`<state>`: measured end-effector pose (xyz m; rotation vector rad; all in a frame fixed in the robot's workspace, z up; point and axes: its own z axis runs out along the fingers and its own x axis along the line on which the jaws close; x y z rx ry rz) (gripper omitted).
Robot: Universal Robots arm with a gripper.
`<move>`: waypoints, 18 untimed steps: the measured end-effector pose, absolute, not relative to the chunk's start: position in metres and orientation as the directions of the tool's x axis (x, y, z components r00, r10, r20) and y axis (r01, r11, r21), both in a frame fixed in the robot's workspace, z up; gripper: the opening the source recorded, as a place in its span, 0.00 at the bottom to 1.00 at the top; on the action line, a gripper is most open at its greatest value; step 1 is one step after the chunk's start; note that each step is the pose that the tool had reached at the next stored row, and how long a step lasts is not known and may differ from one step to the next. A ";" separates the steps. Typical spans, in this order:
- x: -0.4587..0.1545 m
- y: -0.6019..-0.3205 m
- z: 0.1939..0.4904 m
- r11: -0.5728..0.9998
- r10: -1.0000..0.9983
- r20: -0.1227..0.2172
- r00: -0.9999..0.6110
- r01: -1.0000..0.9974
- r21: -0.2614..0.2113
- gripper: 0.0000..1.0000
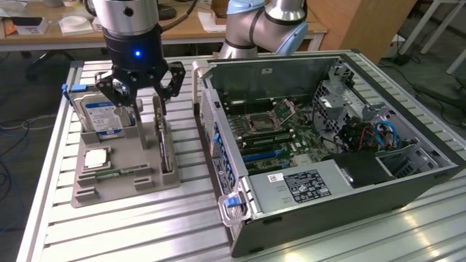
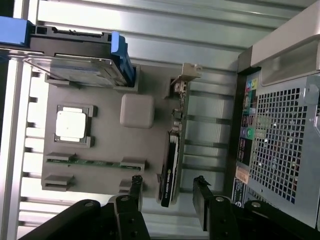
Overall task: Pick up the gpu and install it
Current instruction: 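Pick up the gpu and move the gpu toward the slot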
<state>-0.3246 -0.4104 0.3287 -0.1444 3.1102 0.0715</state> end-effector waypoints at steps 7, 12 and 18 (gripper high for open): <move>-0.325 -0.412 0.316 0.995 -0.092 -0.029 -0.995 -0.093 0.045 0.53; -0.325 -0.414 0.307 0.995 -0.092 -0.029 -0.995 -0.093 0.045 0.53; -0.325 -0.414 0.297 0.998 -0.050 -0.031 -0.998 -0.051 0.044 0.53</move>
